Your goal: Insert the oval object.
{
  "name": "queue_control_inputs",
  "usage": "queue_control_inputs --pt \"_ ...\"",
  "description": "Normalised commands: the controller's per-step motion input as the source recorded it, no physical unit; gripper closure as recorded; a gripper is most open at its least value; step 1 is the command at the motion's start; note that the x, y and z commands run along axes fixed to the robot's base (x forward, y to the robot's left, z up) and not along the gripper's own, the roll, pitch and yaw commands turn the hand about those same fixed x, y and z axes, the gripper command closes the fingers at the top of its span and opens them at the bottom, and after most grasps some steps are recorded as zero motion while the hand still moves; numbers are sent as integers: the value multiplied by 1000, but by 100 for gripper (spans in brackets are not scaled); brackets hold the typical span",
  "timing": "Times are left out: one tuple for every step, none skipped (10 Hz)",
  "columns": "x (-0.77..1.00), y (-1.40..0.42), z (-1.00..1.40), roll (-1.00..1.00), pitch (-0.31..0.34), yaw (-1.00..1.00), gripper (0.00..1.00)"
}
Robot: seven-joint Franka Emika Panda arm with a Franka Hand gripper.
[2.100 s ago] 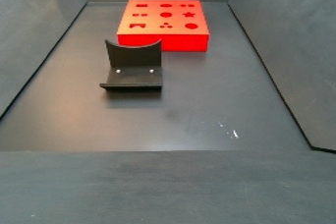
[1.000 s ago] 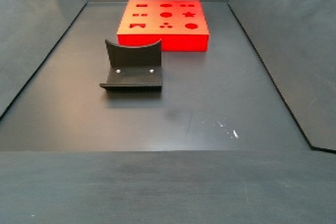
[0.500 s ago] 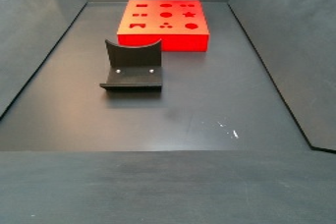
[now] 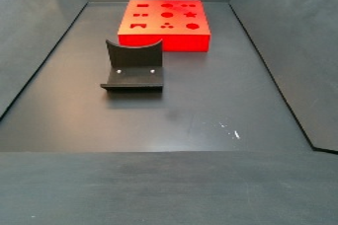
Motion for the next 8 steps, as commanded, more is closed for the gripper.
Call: queue_control_inputs --pt "400 -34 0 30 39 -540 100" --pt "451 -83 0 113 33 -509 100" --pt "366 -97 -37 194 37 -529 100" --pt "63 0 -3 193 90 -474 100" --pt "-137 0 0 180 71 -366 100" --pt "-306 0 0 189 44 -320 100" --pt "-380 0 0 180 41 -314 100" --pt "-186 -31 -106 63 0 -280 100"
